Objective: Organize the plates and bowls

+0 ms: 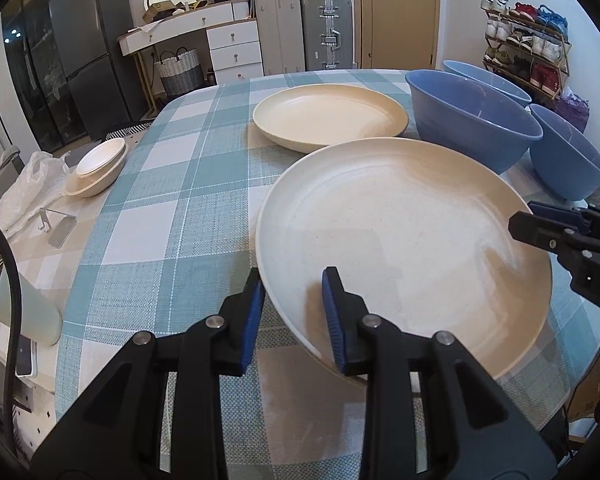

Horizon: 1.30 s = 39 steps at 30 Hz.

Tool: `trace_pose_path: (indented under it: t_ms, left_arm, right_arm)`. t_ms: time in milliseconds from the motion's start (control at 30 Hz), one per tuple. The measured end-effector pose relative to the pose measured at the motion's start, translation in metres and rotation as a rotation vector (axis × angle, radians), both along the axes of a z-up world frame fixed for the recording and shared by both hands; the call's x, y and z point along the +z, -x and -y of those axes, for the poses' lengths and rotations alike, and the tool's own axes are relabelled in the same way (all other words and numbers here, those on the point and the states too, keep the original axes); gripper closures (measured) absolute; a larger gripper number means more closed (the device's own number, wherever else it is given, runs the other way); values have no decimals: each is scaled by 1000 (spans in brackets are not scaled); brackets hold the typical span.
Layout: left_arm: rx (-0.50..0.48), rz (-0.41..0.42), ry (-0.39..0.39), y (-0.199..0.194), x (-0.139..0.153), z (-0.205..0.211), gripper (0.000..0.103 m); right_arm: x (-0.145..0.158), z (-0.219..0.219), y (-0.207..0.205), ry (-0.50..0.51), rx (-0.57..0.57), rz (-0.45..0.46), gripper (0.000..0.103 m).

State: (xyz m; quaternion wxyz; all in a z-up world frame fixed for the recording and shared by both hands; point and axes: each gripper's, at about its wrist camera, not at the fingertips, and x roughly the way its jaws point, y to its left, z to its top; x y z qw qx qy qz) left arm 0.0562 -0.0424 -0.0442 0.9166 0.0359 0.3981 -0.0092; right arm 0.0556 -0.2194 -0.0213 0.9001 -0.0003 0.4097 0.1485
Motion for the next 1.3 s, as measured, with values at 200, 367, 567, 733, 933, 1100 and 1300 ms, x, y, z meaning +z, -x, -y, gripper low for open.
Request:
trace_pose_path:
  t_ms: [200, 367, 567, 733, 933, 1100, 1300]
  left_arm:
    - [-2, -7, -24, -1, -5, 4, 76]
    - [-4, -5, -45, -1, -8, 6, 76]
    - [-3, -8, -63, -2, -12, 8, 76]
    - [-5, -12, -65, -2, -13, 8, 76]
    - [-9, -15, -62, -1, -13, 8, 76]
    - [-12, -20, -55, -1, -13, 8, 75]
    - [-20, -40, -17, -2, -13, 4, 65]
  right_arm:
    - [-5, -1, 0, 18, -2, -2, 75]
    - [-8, -3, -2, 40, -3, -1, 75]
    - [-13, -3, -3, 42, -8, -5, 75]
    - [-13, -3, -4, 44, -8, -7, 75]
    - [-15, -5, -3, 48, -10, -8, 75]
    - [-16, -7, -3, 51, -9, -11, 75]
    - [-16, -7, -4, 45, -5, -15, 72]
